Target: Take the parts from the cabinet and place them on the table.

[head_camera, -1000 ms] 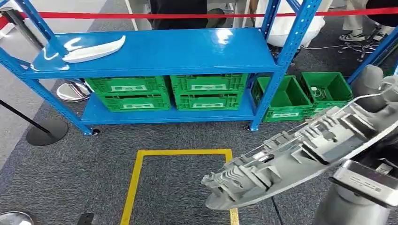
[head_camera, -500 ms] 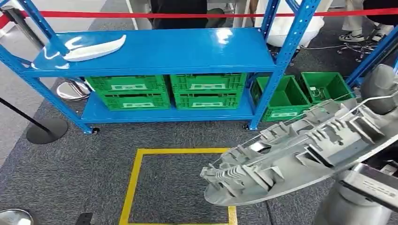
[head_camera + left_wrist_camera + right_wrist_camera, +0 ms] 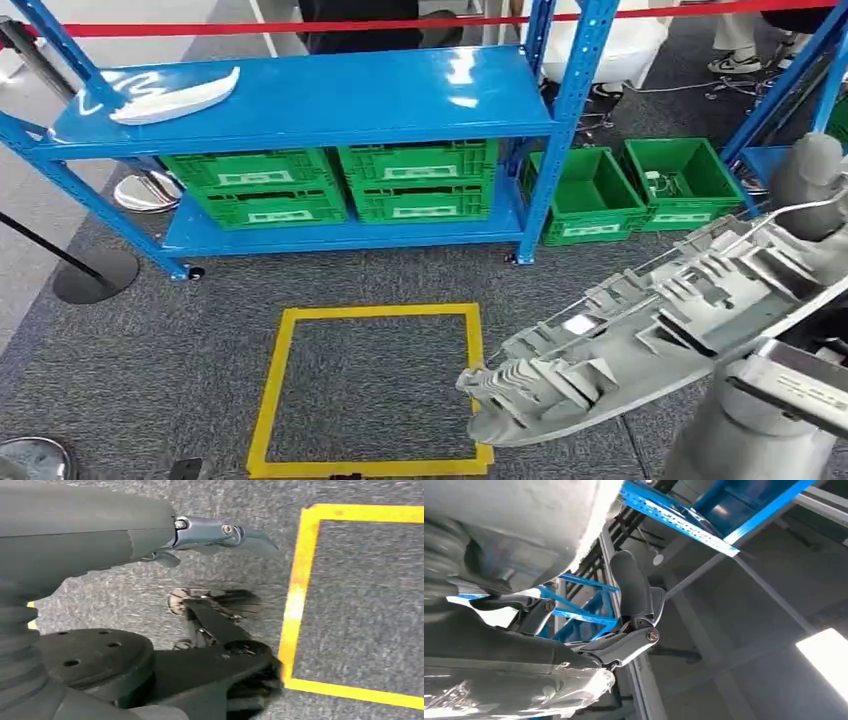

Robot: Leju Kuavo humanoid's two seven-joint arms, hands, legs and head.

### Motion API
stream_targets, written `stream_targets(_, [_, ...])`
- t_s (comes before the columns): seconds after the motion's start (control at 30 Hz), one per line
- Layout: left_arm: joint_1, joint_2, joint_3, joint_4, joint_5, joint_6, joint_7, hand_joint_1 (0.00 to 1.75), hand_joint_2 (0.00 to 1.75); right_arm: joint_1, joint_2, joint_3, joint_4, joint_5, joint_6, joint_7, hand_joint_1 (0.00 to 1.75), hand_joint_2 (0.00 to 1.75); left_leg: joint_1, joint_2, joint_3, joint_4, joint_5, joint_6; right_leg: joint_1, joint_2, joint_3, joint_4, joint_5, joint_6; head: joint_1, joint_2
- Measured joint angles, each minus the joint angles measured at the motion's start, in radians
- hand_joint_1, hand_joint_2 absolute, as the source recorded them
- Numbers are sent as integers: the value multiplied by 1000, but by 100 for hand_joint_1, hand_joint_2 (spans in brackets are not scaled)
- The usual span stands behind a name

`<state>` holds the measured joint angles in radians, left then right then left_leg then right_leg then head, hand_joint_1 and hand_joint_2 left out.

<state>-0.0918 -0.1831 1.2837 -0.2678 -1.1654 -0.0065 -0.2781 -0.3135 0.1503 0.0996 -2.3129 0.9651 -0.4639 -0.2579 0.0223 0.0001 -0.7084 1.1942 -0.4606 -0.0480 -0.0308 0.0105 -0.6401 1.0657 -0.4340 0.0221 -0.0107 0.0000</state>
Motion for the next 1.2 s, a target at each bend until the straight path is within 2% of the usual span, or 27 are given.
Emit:
stream_targets(0.03, [-2,0,0,0,0,0,0,0,175,0,0,0,0,0,0,0,175,175,-3,0,67,-88,19,8,0,1,-3,0,4,5,-2,0])
stream_targets(0.07, [-4,0,0,0,0,0,0,0,175,0,0,0,-1,0,0,0,175,175,-6,-1,125,-160,15,16,-1,0,-3,0,8,10,-1,0])
stream_targets(0.13, [-10,-1,0,0,0,0,0,0,175,-1,0,-2,-2,0,-1,0,175,175,-11,0,125,-180,15,7,3,-4,-9,-2,16,25,1,0])
stream_targets(0.23, [-3,-2,0,0,0,0,0,0,175,-1,0,-2,-3,0,-1,0,175,175,-11,2,119,-192,35,26,-1,-4,-6,-18,32,46,0,0])
stream_targets(0.27, [-4,-1,0,0,0,0,0,0,175,-1,0,-2,-3,-1,-1,0,175,175,-10,5,117,-193,41,32,-2,-6,-18,-1,6,47,2,0])
stream_targets(0.3, [-6,-1,0,0,1,0,0,0,175,-2,0,-2,-3,-1,-1,0,175,175,-11,5,111,-193,45,38,0,-6,-35,51,-41,47,3,0])
stream_targets(0.37, [-7,-2,0,0,2,0,0,0,175,-2,0,-2,-3,-5,-1,0,175,175,-16,5,99,-193,54,48,4,-5,-87,204,-128,48,3,0])
stream_targets(0.4, [-6,-2,0,0,2,0,0,0,175,-1,0,-3,-3,-8,-1,0,175,175,-20,5,92,-193,60,50,7,-5,-105,265,-155,48,5,0])
stream_targets(0.43, [-5,-3,0,0,2,0,0,0,175,-1,0,-3,-3,-11,0,-2,175,175,-22,5,85,-193,66,51,9,-5,-100,276,-155,46,3,0])
stream_targets(0.47, [-5,-3,0,0,2,0,0,0,175,-1,0,-3,-3,-13,0,-4,175,175,-24,4,78,-192,72,51,13,-5,-71,241,-137,42,4,0])
stream_targets(0.5, [-5,-3,0,0,2,0,1,0,175,-2,0,-3,-3,-15,0,-6,175,175,-25,3,73,-192,76,49,16,-5,-25,173,-109,37,4,0])
stream_targets(0.53, [-5,-3,0,0,2,0,2,0,175,-2,1,-3,-3,-16,0,-9,175,175,-25,2,69,-192,82,47,18,-5,37,78,-75,32,4,0])
stream_targets(0.57, [-5,-3,0,0,2,0,2,0,175,-5,1,-3,-3,-16,0,-10,175,175,-26,2,67,-190,86,43,20,-7,90,-6,-67,26,4,0])
stream_targets(0.6, [-5,-3,1,0,3,0,2,0,175,-7,2,-3,-2,-16,0,-12,175,175,-33,2,61,-187,91,36,25,-5,93,-24,-71,22,3,0])
stream_targets(0.7, [-4,-2,1,0,5,0,2,0,175,-10,3,-3,-1,-19,19,-1,175,175,-27,3,55,-195,114,21,30,0,80,-20,-50,3,3,0])
stream_targets(0.73, [-4,-1,1,0,8,0,2,0,175,-12,3,-3,1,-20,23,3,175,175,-28,2,51,-196,118,16,24,-1,76,-28,-38,-4,3,0])
stream_targets(0.77, [-4,1,1,0,8,0,2,0,175,-17,3,-3,3,-21,25,5,175,175,-27,1,45,-190,97,8,20,-5,71,-29,-29,-8,2,0])
stream_targets(0.8, [-4,1,1,0,11,1,2,0,175,-21,5,-4,5,-21,29,10,175,175,-26,1,30,-153,51,2,18,-5,62,-29,-21,-14,-2,0])
stream_targets(0.87, [-3,1,2,0,14,3,3,0,175,-24,5,-7,9,-23,44,24,175,175,-20,1,-26,6,-51,-8,16,-6,38,-29,-5,-16,-2,0])
stream_targets(0.9, [-3,1,2,0,15,3,3,0,175,-24,5,-9,11,-23,49,27,175,175,-18,1,-45,73,-84,-12,16,-6,26,-29,4,-14,-1,0])
stream_targets(0.93, [-3,1,2,0,15,4,3,0,175,-24,5,-11,14,-26,53,30,175,175,-16,1,-45,98,-94,-14,15,-6,14,-29,12,-12,-2,0])
stream_targets(0.97, [-3,2,3,0,17,4,3,0,175,-24,5,-12,15,-32,59,39,175,175,-15,1,-23,82,-86,-15,13,-6,2,-28,21,-8,-2,0])
stream_targets(1.0, [-3,4,3,0,19,6,5,0,175,-24,5,-14,17,-46,70,48,175,175,-14,1,17,32,-63,-15,11,-5,-7,-28,29,-4,-2,0])
stream_targets(1.07, [-6,5,4,0,26,10,10,0,175,-28,6,-21,19,-91,95,64,175,175,-10,1,146,-142,-13,-17,5,-3,-20,-28,43,9,-2,0])
stream_targets(1.1, [-9,4,4,0,29,10,12,0,175,-29,8,-25,21,-106,101,66,175,175,-11,-1,174,-194,-27,-18,8,-3,-27,-26,48,17,-3,0])
stream_targets(1.13, [-11,4,5,0,33,10,13,0,175,-33,8,-32,22,-119,106,66,175,175,-15,-8,168,-199,-19,-1,9,-4,-33,-24,57,24,0,0])
stream_targets(1.2, [-7,4,7,0,34,9,14,0,175,-32,11,-40,25,-138,111,65,175,175,-20,-8,160,-198,-8,16,6,-6,-31,-42,76,35,0,0])
